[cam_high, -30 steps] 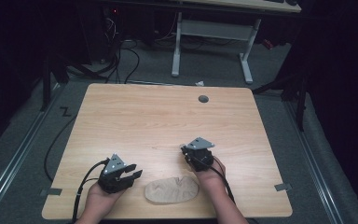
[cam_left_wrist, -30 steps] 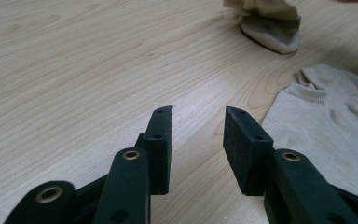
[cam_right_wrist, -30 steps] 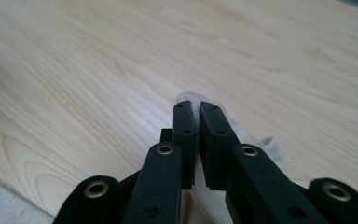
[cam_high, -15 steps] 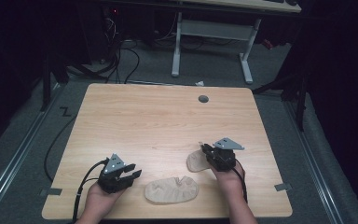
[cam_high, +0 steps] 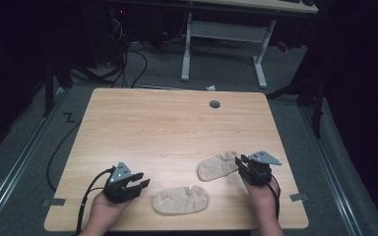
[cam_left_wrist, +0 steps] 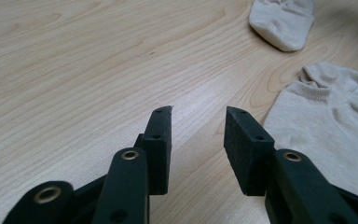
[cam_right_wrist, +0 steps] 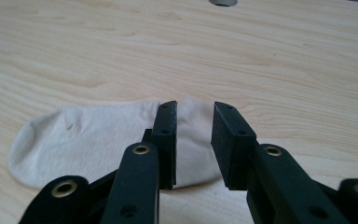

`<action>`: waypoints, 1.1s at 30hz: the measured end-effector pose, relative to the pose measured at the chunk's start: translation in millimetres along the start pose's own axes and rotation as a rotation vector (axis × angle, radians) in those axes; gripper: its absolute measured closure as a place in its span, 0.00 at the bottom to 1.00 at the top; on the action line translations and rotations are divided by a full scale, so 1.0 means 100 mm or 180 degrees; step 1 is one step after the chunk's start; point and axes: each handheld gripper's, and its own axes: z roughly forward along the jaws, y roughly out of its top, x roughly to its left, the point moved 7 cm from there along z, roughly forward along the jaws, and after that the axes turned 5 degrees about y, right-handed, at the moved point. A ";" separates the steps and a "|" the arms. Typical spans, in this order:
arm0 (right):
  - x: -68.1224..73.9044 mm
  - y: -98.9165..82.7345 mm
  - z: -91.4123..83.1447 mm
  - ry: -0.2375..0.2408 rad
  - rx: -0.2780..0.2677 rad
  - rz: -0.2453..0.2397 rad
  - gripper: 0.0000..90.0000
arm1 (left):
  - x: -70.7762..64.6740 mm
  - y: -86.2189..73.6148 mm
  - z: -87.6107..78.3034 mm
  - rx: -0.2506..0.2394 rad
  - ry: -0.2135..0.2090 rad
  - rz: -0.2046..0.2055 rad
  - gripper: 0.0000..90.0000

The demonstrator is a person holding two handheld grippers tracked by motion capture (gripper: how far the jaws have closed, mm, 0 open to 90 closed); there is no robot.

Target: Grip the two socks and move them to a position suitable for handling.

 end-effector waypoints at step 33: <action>0.39 -0.10 0.22 0.0239 0.0319 -0.0342 0.97 | -0.03 0.01 0.09 0.0046 0.0014 0.0043 0.69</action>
